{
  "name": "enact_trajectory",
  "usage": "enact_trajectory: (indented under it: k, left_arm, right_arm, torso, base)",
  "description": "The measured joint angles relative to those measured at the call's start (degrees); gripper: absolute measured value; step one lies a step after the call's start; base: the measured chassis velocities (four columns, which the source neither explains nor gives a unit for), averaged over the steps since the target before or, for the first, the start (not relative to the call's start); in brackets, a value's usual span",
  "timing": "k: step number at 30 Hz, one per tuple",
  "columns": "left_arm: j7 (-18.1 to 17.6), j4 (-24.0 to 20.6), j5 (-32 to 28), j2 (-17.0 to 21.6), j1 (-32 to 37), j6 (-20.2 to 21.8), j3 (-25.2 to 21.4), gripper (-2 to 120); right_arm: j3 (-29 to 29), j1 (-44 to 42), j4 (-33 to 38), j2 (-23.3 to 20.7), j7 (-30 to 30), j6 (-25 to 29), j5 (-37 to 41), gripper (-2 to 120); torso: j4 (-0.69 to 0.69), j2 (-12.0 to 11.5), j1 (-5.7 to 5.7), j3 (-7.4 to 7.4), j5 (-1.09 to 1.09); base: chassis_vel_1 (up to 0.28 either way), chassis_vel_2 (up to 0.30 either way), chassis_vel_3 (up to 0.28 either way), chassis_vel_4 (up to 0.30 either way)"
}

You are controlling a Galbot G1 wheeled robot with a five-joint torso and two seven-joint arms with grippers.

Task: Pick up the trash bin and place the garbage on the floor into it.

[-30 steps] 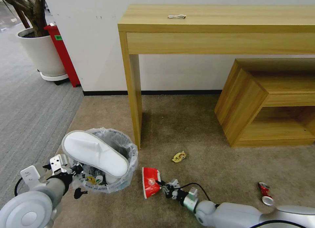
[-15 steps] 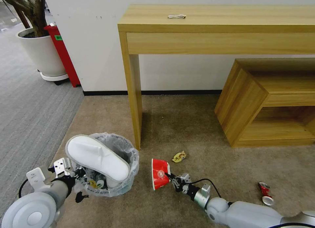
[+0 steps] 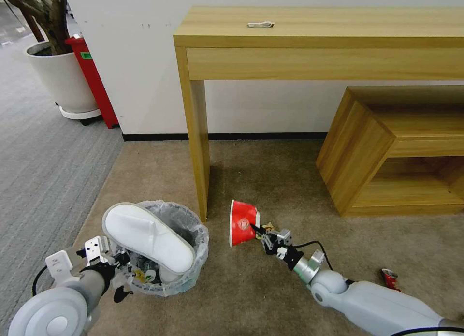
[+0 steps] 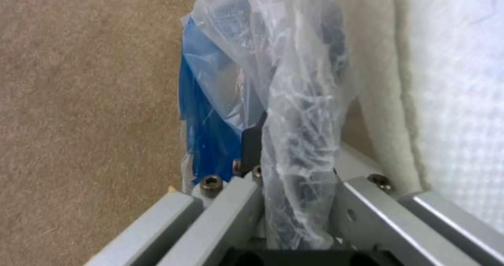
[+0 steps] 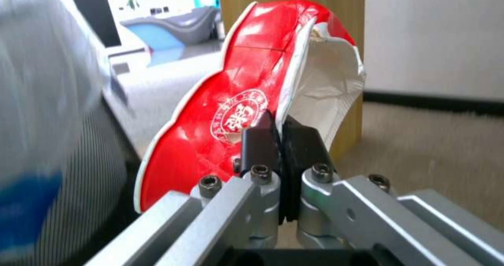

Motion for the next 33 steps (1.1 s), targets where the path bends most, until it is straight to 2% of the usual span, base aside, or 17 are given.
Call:
enact_trajectory:
  k: [17, 22, 29, 33]
  left_arm:
    - [0.2, 1.5, -0.1, 0.8, -1.5, 0.2, 2.3, 0]
    - [0.2, 1.6, -0.2, 0.8, -1.7, 0.2, 3.0, 0]
    - [0.0, 2.5, 0.1, 0.6, -3.6, 0.4, 6.3, 0]
    - [0.0, 3.1, 0.8, 0.1, -4.4, 0.4, 7.6, 0]
  right_arm:
    - [6.0, 0.2, 13.2, -8.3, 0.5, -1.5, -0.6, 0]
    - [6.3, 0.6, 15.2, -9.1, 0.5, -1.5, -1.0, 0]
    - [6.8, 2.0, 24.6, -11.3, 0.8, -3.0, -1.2, 0]
    - [5.8, 3.0, 26.7, -11.9, 1.2, -3.5, -1.2, 0]
  torso:
    - [0.00, 0.0, 0.00, 0.00, 0.00]
    - [0.00, 0.0, 0.00, 0.00, 0.00]
    - [0.00, 0.0, 0.00, 0.00, 0.00]
    - [0.00, 0.0, 0.00, 0.00, 0.00]
  base:
    - [0.000, 0.000, 0.000, 0.000]
    - [0.000, 0.000, 0.000, 0.000]
    - [0.000, 0.000, 0.000, 0.000]
    - [0.000, 0.000, 0.000, 0.000]
